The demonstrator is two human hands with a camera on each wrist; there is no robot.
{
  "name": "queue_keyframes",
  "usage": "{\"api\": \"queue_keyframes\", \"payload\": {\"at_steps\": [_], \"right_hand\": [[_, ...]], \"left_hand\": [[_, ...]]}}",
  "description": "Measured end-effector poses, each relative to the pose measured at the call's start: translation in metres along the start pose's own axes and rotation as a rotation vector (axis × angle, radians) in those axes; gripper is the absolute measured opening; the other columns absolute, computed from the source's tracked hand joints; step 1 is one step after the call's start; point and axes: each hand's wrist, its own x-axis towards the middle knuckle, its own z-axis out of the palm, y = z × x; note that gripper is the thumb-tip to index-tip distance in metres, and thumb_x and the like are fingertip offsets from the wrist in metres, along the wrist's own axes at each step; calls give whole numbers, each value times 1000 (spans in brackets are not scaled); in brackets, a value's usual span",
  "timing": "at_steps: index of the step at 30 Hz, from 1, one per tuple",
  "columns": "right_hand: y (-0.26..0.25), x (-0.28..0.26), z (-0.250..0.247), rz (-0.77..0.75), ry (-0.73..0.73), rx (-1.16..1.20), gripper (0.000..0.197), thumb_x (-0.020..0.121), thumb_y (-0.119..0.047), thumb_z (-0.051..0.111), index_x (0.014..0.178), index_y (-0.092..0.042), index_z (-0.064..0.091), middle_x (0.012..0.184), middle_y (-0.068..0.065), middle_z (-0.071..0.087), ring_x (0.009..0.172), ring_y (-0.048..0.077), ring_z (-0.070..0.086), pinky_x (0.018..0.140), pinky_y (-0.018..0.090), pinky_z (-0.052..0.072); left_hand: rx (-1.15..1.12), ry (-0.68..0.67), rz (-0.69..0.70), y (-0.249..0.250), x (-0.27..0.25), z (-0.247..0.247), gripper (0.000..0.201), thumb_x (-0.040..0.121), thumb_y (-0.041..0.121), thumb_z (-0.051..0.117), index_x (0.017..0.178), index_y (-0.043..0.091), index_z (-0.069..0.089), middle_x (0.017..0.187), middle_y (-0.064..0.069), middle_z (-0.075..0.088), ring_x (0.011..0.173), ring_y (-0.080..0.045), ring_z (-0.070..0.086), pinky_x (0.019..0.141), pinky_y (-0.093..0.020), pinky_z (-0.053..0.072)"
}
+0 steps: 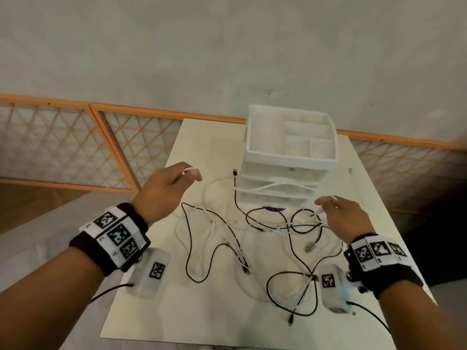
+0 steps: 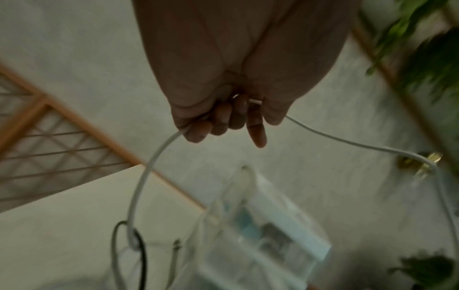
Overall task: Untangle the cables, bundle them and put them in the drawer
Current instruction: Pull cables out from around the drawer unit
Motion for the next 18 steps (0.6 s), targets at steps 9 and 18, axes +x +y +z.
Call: {"api": "queue_keyframes", "payload": {"at_steps": [9, 18], "right_hand": [[-74, -74, -6, -330, -161, 649, 28, 96, -9, 57, 70, -4, 67, 49, 8, 51, 46, 21, 42, 47, 23, 36], [-69, -73, 30, -83, -211, 750, 7, 91, -1, 59, 92, -2, 52, 55, 15, 59, 38, 20, 45, 39, 24, 35]], "left_hand": [[197, -36, 52, 79, 46, 22, 43, 102, 42, 39, 141, 28, 50, 80, -11, 68, 76, -22, 64, 69, -29, 45], [-72, -572, 27, 91, -30, 98, 56, 95, 64, 29, 130, 24, 48, 94, 12, 72, 86, -9, 67, 82, -29, 54]]}}
